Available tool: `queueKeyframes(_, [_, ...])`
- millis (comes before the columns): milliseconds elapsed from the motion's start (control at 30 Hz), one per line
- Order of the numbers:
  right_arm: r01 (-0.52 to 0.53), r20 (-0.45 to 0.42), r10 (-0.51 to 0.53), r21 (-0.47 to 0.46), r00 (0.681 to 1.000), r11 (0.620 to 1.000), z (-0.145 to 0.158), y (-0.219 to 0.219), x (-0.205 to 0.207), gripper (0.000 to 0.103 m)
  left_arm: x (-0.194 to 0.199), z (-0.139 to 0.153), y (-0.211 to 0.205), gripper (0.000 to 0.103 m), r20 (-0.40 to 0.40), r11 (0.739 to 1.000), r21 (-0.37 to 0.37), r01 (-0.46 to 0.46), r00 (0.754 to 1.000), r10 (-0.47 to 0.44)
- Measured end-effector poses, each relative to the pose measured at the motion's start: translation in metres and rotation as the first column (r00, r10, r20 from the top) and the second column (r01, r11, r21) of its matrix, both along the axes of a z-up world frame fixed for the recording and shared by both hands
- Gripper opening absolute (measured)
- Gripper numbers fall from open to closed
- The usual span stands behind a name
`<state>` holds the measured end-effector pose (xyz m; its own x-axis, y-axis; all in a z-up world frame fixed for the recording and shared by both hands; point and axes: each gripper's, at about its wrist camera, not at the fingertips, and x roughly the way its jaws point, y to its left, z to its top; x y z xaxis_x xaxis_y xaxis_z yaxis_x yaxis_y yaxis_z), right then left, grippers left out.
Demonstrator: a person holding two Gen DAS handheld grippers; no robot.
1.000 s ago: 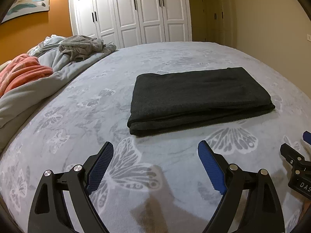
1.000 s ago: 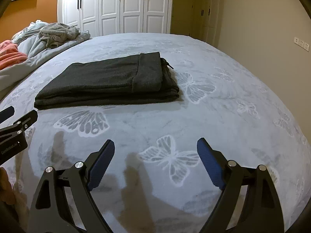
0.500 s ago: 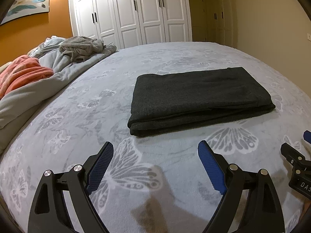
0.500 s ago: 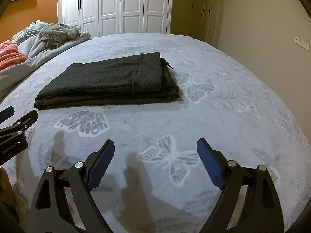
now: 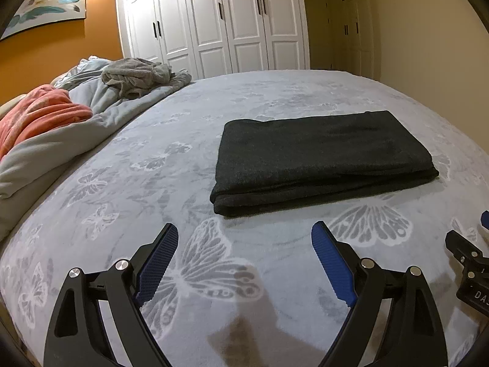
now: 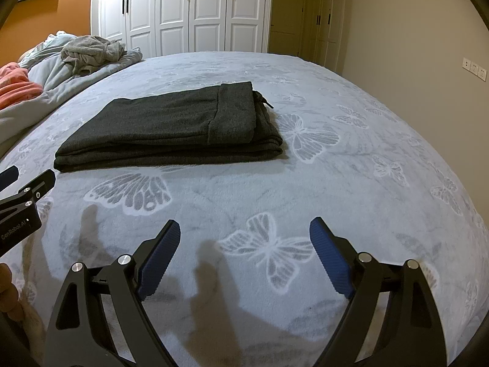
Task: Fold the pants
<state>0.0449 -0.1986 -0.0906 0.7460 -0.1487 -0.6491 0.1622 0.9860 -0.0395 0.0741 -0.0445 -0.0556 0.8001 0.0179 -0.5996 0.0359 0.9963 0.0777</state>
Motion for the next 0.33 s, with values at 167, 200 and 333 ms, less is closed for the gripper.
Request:
queueKeyframes(167, [0.002, 0.0, -0.002, -0.001, 1.0, 1.0, -0.0001, 0.0005, -0.0006, 0.084, 0.0018, -0.0019, -0.0026, 0.087, -0.023, 0.999, -0.009, 0.046, 0.999, -0.046])
queueKeyframes(200, [0.0, 0.001, 0.0, -0.001, 1.0, 1.0, -0.0002, 0.0003, -0.0004, 0.084, 0.0016, -0.0023, -0.0034, 0.087, -0.024, 0.999, -0.006, 0.048, 0.999, -0.048])
queueKeyframes(333, [0.0, -0.001, 0.0, -0.003, 1.0, 1.0, -0.0005, 0.0, -0.0004, 0.084, 0.0002, -0.0025, -0.0071, 0.087, -0.02, 0.998, 0.004, 0.061, 0.998, -0.061])
